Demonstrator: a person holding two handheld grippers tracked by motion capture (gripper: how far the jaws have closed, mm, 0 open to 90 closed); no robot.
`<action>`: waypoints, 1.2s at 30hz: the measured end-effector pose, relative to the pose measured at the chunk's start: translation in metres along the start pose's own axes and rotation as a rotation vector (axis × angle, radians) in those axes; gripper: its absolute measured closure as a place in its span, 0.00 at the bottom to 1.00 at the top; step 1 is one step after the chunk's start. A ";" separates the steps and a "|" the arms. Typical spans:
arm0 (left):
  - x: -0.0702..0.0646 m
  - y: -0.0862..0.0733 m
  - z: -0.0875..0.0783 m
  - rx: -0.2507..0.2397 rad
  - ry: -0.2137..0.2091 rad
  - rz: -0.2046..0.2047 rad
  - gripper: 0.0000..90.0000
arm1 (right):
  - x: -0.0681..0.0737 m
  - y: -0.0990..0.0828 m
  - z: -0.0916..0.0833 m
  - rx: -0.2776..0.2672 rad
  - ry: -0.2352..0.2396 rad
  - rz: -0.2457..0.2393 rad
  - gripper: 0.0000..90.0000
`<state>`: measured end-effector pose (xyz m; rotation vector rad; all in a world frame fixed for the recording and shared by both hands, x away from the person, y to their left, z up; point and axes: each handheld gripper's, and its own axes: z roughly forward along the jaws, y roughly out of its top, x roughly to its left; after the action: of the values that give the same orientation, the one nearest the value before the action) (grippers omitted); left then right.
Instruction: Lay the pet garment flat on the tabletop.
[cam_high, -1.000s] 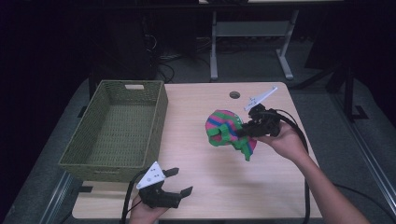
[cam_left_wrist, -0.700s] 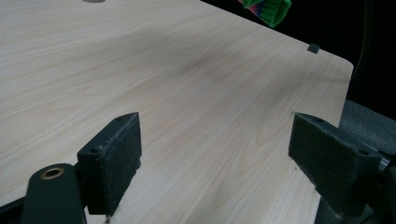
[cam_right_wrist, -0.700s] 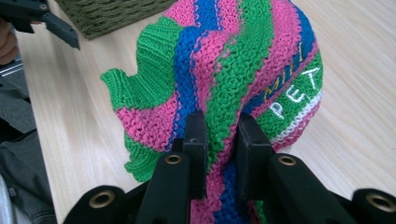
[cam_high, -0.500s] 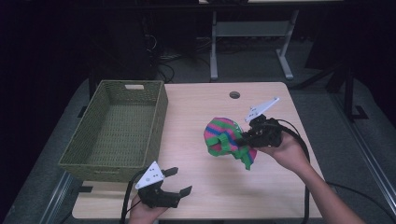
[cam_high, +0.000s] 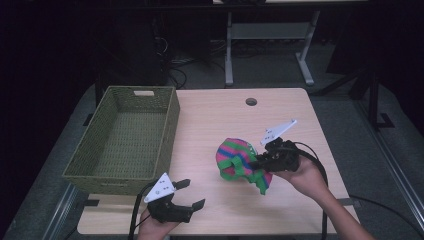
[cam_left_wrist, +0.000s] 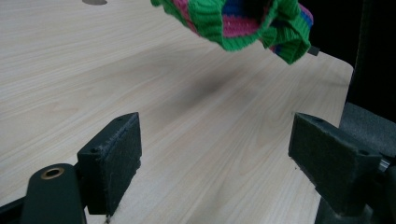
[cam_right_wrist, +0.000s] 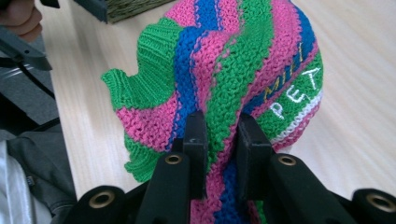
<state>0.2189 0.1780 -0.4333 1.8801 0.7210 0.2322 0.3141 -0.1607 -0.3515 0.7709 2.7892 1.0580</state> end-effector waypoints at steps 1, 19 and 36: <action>0.000 0.000 0.000 0.000 0.000 0.000 0.19 | 0.001 -0.001 0.002 0.004 0.005 -0.002 0.85; 0.001 0.000 0.000 -0.004 -0.003 -0.005 0.19 | 0.012 -0.020 0.039 0.054 0.052 0.018 0.84; 0.000 0.000 0.001 0.001 -0.008 -0.004 0.19 | 0.006 -0.036 0.073 0.106 0.080 0.060 0.81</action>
<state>0.2193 0.1772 -0.4340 1.8793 0.7200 0.2213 0.3098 -0.1369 -0.4292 0.8470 2.9278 0.9772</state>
